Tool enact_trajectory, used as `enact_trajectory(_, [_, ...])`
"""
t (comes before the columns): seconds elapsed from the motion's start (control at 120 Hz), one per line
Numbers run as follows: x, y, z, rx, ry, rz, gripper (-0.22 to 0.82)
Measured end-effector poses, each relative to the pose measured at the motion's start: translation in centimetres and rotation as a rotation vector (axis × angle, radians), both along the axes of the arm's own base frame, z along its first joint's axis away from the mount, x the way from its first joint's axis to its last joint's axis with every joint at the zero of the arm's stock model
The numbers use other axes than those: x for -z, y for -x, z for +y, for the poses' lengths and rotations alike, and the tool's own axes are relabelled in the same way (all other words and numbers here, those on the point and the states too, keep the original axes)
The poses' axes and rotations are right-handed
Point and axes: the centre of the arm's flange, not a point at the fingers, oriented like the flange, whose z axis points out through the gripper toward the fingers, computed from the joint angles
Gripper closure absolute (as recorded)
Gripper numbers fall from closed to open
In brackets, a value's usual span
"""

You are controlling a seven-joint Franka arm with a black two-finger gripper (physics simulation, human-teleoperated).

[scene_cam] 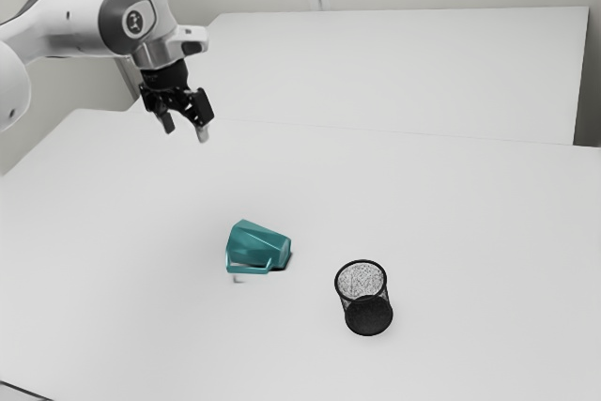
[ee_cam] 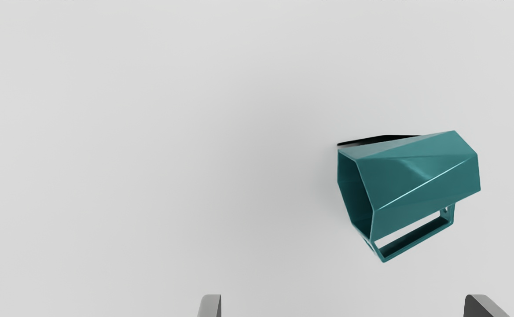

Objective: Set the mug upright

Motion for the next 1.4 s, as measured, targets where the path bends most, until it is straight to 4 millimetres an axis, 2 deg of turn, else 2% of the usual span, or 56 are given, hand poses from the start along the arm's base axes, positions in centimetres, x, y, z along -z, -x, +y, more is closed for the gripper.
enact_trajectory(0.267, [0.1, -0.1, 0.4, -0.02, 0.03, -0.013, 0.0])
enact_trajectory(0.333, [2.0, 0.3, 0.7, -0.045, 0.074, 0.015, 0.0])
enact_trajectory(0.492, [6.8, 2.4, 3.0, -0.146, 0.192, 0.083, 0.0])
enact_trajectory(0.65, [12.0, 4.3, 2.1, -0.192, 0.297, 0.143, 0.0])
enact_trajectory(0.783, [14.9, 5.4, 1.4, -0.22, 0.366, 0.159, 0.0])
enact_trajectory(0.967, [17.5, 6.7, 1.8, -0.252, 0.419, 0.161, 0.0])
enact_trajectory(1.4, [20.5, 6.7, 1.8, -0.203, 0.425, 0.045, 0.0])
